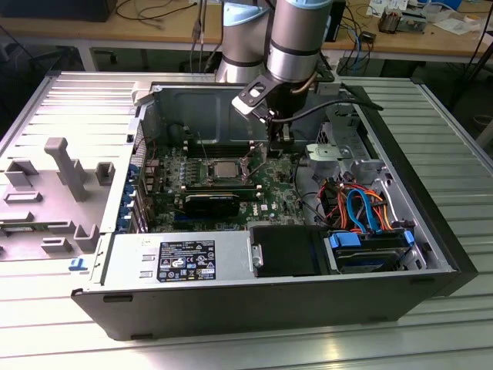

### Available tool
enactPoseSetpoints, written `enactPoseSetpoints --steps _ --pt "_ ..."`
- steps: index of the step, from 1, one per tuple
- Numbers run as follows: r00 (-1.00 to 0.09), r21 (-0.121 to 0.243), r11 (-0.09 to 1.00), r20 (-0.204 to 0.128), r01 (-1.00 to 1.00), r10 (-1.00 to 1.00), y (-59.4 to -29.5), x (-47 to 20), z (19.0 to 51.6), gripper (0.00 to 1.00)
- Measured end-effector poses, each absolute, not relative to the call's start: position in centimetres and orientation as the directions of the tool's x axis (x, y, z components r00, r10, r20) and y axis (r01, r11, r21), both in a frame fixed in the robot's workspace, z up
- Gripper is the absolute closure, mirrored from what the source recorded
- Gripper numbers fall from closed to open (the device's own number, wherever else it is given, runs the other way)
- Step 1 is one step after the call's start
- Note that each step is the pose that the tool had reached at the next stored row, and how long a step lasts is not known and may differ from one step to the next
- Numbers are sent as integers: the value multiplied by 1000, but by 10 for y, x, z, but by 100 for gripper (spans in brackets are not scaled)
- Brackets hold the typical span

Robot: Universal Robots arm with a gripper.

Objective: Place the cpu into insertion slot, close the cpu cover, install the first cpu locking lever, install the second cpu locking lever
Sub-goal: 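Close the cpu cover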

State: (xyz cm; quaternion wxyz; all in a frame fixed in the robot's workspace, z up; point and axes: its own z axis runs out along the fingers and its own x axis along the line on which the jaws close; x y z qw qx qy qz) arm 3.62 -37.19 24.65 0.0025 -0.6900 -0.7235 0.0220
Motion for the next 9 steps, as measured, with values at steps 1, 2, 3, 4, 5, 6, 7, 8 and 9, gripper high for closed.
enactPoseSetpoints --steps 1,2,3,4,5,6,7,8,9 --pt "-48 -35 47 -27 998 999 -372 33 248 89" --pt "-48 -35 47 -27 998 998 -372 30 248 89" --pt "-48 -35 47 -27 998 998 -372 25 248 89" --pt "-48 -35 47 -27 998 999 -372 23 248 89" --pt "-48 -35 47 -27 998 998 -372 20 248 89" --pt "-48 -35 47 -27 998 999 -372 18 248 89" --pt "-48 -35 47 -27 998 999 -372 16 248 89" --pt "-48 -35 47 -27 998 999 -372 15 248 89" --pt "-48 -35 47 -27 998 998 -372 15 248 89"
